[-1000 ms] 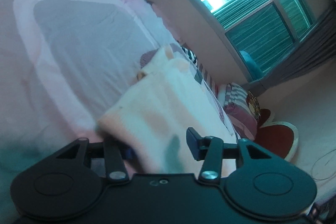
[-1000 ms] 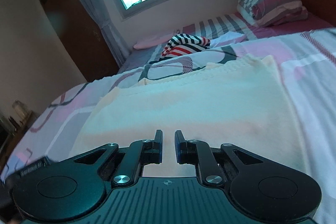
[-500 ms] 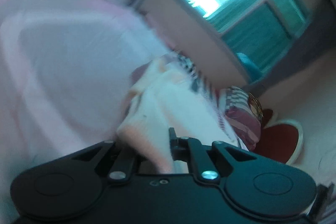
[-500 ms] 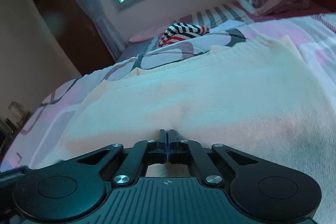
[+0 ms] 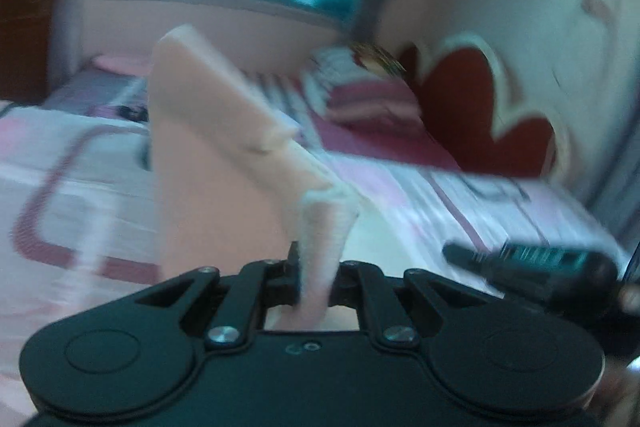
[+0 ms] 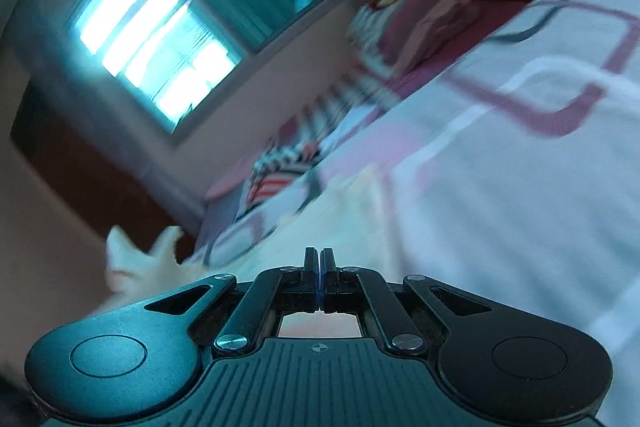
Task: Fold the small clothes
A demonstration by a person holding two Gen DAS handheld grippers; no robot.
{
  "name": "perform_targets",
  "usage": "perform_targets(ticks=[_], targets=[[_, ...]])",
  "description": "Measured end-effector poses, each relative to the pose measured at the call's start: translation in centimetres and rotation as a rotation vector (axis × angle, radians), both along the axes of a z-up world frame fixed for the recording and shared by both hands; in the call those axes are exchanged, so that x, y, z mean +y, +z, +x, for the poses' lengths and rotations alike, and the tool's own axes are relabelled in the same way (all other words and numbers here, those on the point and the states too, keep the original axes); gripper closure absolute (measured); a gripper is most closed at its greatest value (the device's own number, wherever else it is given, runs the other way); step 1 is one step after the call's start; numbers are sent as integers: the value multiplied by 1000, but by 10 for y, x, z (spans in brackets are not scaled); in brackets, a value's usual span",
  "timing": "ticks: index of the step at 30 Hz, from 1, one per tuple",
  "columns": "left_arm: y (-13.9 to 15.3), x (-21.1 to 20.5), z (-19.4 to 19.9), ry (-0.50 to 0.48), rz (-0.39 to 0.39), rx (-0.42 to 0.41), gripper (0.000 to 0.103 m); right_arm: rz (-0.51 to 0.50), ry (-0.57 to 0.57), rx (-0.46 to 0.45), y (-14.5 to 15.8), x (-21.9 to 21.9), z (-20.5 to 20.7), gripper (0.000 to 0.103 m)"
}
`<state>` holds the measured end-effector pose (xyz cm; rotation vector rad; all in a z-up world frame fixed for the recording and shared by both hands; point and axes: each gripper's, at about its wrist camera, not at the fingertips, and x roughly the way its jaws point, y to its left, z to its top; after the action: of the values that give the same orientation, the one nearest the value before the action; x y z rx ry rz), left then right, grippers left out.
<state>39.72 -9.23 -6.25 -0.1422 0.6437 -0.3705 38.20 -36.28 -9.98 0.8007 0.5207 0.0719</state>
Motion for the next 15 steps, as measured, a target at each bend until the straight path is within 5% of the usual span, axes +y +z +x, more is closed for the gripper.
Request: perform_targets(ticks=[3, 5, 6, 7, 8, 10, 11, 13, 15], targets=[[-22, -44, 2, -119, -4, 74, 88, 12, -33, -4, 9, -31, -12, 103], [-41, -67, 4, -197, 14, 189, 67, 18, -32, -11, 11, -45, -20, 96], [-41, -68, -2, -209, 13, 188, 64, 14, -28, -13, 13, -50, -24, 80], [-38, -62, -9, -213, -1, 153, 57, 7, -19, -14, 16, -53, -27, 43], [-32, -52, -13, -199, -12, 129, 50, -7, -20, -31, 20, -54, -31, 26], [-21, -25, -13, -137, -47, 82, 48, -27, 23, -86, 27, -48, -37, 30], [-16, -9, -8, -92, -63, 59, 46, -25, 50, -85, 28, -44, -33, 46], [-13, 18, 7, 21, -48, 25, 46, -15, 112, -77, 29, -32, -21, 58], [-21, 43, 26, 104, -41, 66, 47, -25, 174, -71, 29, -15, -5, 58]])
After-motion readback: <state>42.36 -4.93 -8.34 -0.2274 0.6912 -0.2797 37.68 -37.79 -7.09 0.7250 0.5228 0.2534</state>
